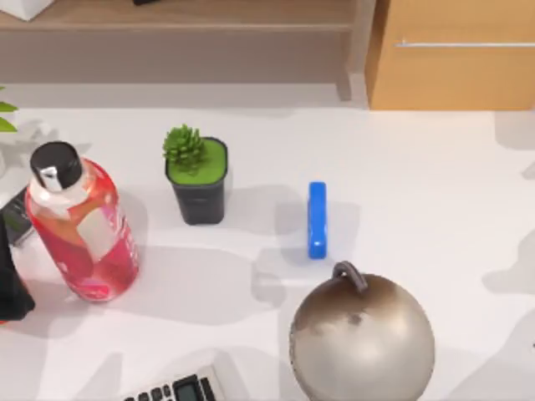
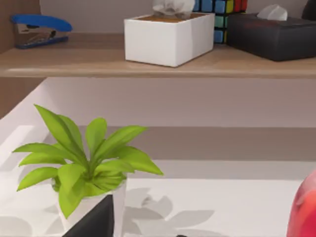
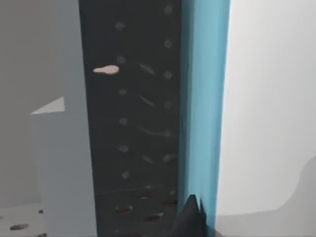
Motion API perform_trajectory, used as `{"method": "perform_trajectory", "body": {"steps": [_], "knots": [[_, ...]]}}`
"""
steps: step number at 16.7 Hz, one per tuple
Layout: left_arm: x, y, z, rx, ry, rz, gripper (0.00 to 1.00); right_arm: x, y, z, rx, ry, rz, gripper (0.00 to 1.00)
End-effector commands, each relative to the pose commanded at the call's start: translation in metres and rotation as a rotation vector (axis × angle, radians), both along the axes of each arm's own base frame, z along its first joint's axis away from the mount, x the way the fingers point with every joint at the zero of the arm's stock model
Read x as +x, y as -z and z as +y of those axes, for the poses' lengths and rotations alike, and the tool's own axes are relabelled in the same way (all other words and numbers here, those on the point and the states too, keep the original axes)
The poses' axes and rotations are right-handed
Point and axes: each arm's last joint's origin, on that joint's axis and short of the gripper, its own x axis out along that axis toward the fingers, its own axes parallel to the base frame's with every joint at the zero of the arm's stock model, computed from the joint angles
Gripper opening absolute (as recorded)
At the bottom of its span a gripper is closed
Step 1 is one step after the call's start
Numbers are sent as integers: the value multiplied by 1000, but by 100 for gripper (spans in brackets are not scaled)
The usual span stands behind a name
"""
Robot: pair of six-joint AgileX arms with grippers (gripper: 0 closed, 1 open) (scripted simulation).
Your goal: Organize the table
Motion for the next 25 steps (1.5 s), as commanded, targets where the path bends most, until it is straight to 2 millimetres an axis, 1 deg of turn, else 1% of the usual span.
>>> {"method": "perform_trajectory", "body": {"steps": [7,8,18,20,25], "knots": [[0,0,0,0,0,0,100,0,0,0,0,0,0,98],[0,0,0,0,0,0,100,0,0,0,0,0,0,100],[0,0,0,0,0,0,100,-3,-1,0,-5,-1,-3,100],[0,0,0,0,0,0,100,-11,-4,2,-11,-6,-8,100],[0,0,0,0,0,0,100,-43,-7,0,-9,-5,-22,100]]}}
